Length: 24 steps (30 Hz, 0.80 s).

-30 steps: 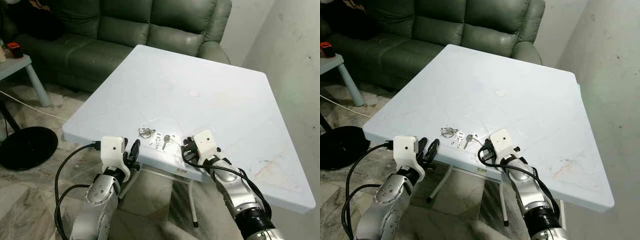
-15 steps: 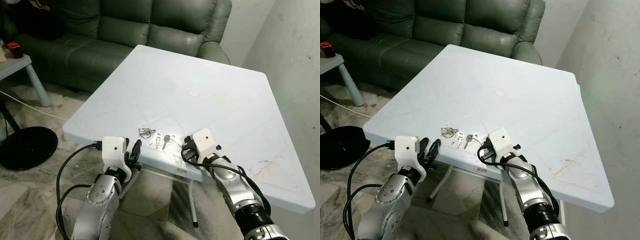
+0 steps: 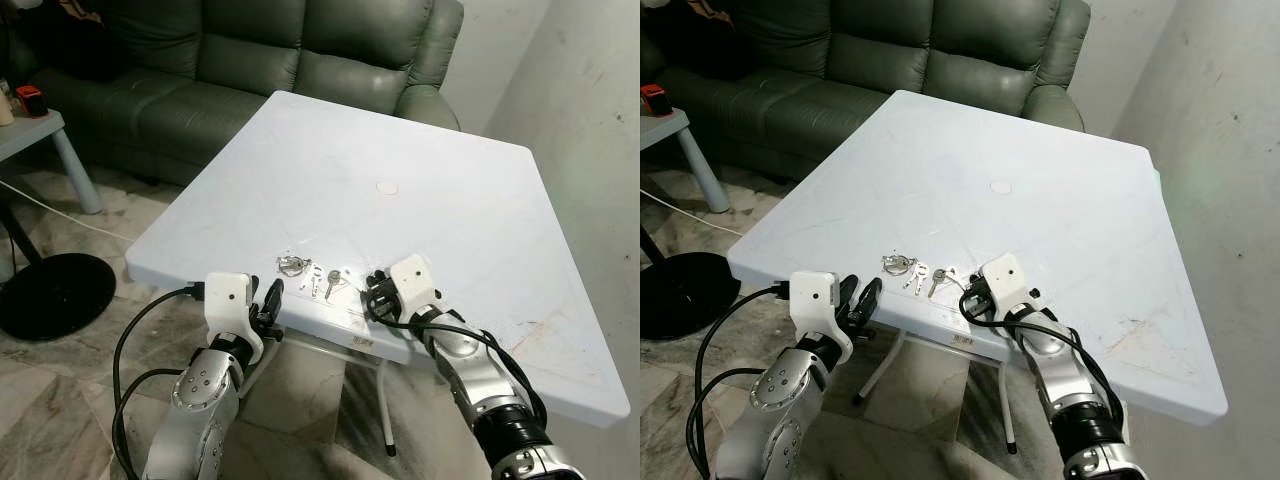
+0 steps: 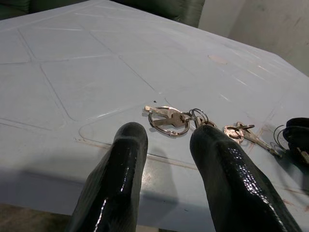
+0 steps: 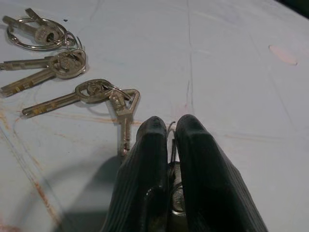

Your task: Hang keys on a hook

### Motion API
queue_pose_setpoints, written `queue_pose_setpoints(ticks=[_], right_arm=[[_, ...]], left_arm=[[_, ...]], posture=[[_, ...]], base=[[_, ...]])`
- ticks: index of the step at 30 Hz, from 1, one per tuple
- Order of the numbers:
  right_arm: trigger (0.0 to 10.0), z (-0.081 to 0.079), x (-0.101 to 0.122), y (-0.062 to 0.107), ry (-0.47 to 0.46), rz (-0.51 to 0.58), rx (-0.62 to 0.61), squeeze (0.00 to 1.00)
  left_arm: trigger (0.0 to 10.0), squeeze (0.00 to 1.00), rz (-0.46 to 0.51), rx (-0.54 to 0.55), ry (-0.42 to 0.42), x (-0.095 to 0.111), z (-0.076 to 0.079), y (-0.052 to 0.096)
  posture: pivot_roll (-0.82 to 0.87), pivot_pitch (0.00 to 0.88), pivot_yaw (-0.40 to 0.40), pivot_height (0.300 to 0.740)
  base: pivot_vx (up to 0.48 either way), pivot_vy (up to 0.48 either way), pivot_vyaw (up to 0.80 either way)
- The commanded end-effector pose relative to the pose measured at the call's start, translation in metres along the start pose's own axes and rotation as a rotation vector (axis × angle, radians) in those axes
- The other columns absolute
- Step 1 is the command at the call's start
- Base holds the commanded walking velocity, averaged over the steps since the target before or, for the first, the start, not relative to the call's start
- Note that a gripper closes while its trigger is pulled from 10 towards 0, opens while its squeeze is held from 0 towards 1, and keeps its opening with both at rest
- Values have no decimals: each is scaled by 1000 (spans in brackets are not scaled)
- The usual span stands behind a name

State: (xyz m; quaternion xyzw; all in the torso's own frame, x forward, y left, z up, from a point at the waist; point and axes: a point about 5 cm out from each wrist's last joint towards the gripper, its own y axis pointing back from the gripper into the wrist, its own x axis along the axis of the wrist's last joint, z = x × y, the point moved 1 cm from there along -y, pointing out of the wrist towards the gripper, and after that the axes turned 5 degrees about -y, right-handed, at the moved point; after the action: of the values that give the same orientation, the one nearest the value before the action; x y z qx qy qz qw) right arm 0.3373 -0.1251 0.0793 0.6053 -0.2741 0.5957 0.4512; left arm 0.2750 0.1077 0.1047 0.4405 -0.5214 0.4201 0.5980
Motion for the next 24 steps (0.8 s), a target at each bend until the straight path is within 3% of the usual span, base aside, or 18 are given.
queue_pose_setpoints(ticks=[1, 7, 23, 24], right_arm=[[10000, 5, 0, 1, 11, -3, -2, 0], [10000, 13, 0, 2, 37, -6, -24, 0], [10000, 12, -5, 4, 51, -25, -9, 0], [4784, 13, -4, 4, 68, -12, -24, 0]], left_arm=[[10000, 0, 24, -26, -3, 6, 6, -2], [10000, 0, 25, -27, 2, 7, 6, -3], [10000, 0, 26, -26, 3, 8, 6, -4], [10000, 0, 26, -27, 2, 8, 6, -4]], posture=[[198, 0, -146, 740], [197, 0, -146, 740], [197, 0, -146, 740], [196, 0, -146, 740]], base=[[0, 0, 0], [0, 0, 0], [0, 0, 0], [0, 0, 0]])
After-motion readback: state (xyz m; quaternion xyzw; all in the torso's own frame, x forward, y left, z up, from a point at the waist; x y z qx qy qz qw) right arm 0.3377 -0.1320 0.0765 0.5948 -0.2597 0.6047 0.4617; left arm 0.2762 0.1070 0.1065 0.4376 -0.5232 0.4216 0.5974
